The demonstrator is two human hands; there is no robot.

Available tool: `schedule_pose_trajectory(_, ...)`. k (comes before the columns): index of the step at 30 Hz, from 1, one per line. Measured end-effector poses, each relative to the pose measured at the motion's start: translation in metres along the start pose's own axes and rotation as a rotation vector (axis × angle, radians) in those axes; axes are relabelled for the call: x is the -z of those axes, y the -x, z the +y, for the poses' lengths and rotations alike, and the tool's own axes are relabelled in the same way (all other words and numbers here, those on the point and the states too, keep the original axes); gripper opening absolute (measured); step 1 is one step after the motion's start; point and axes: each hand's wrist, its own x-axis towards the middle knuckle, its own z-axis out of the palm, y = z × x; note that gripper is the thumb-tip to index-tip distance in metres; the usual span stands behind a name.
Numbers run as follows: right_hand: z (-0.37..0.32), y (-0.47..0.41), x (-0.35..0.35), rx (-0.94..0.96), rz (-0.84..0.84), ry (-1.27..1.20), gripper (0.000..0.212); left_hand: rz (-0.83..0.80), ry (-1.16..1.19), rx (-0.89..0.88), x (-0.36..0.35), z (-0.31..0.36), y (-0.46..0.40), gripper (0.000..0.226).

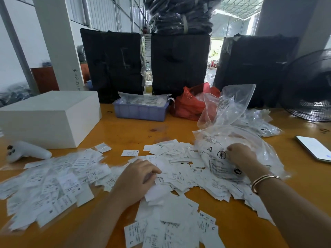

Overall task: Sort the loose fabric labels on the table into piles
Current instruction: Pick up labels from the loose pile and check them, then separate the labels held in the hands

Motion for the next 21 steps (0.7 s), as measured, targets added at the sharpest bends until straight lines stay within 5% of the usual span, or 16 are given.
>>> schedule_pose_trajectory(3, -0.001, 0.003, 0.003, 0.01, 0.132, -0.037, 0.018, -0.017, 0.017, 0.027, 0.0, -0.001, 0.0, 0.016)
schedule_pose_trajectory(11, 0.001, 0.007, 0.01, 0.044, 0.375, -0.151, 0.043, -0.024, 0.042, 0.05, -0.001, -0.001, 0.0, 0.016)
schedule_pose_trajectory(16, -0.026, 0.032, 0.021, 0.304, 0.559, -0.352, 0.031, 0.147, 0.13, 0.111, -0.001, 0.005, -0.003, 0.019)
schedule_pose_trajectory(18, -0.048, 0.052, 0.022, 0.496, 0.438, -0.585, 0.021, 0.236, 0.205, 0.183, 0.002, 0.007, -0.004, 0.019)
schedule_pose_trajectory(21, -0.083, 0.081, 0.005, 0.701, 0.041, -0.557, 0.015, 0.207, 0.246, 0.205, 0.005, 0.007, -0.003, 0.039)
